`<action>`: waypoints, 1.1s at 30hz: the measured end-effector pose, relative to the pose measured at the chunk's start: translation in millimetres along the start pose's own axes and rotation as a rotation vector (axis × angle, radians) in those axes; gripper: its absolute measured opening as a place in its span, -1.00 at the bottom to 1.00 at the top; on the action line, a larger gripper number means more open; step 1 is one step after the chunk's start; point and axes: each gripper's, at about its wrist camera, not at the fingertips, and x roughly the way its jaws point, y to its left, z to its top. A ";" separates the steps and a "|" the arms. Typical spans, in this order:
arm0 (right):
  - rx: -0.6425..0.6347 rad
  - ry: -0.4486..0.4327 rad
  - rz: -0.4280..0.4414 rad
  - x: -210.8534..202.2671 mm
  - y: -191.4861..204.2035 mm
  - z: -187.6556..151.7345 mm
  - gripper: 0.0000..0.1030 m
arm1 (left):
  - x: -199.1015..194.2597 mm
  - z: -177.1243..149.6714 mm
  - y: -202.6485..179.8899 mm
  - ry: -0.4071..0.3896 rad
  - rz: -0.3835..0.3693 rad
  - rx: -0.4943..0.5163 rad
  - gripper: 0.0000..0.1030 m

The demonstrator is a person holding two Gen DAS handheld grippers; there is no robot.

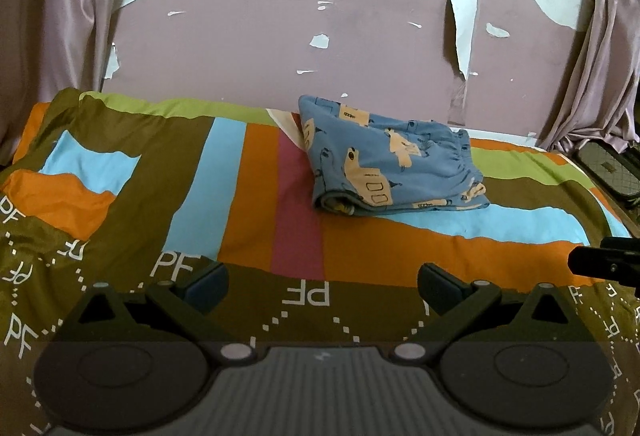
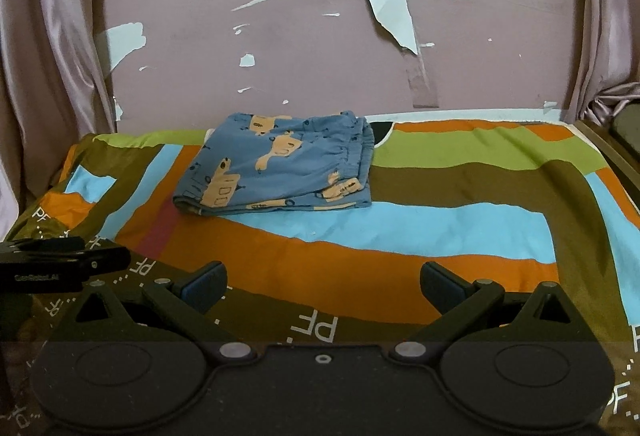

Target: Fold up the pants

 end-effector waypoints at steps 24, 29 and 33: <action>0.007 0.002 -0.004 3.4 -2.1 -1.3 0.99 | -0.5 -0.9 0.7 -0.001 0.007 -0.003 0.99; 0.006 0.004 -0.003 3.4 -0.7 -1.2 0.99 | -0.6 -0.8 0.8 0.000 0.008 -0.003 0.99; 0.005 0.006 -0.002 3.9 -0.1 -1.2 0.99 | -1.2 -1.2 1.1 0.001 0.009 -0.002 0.99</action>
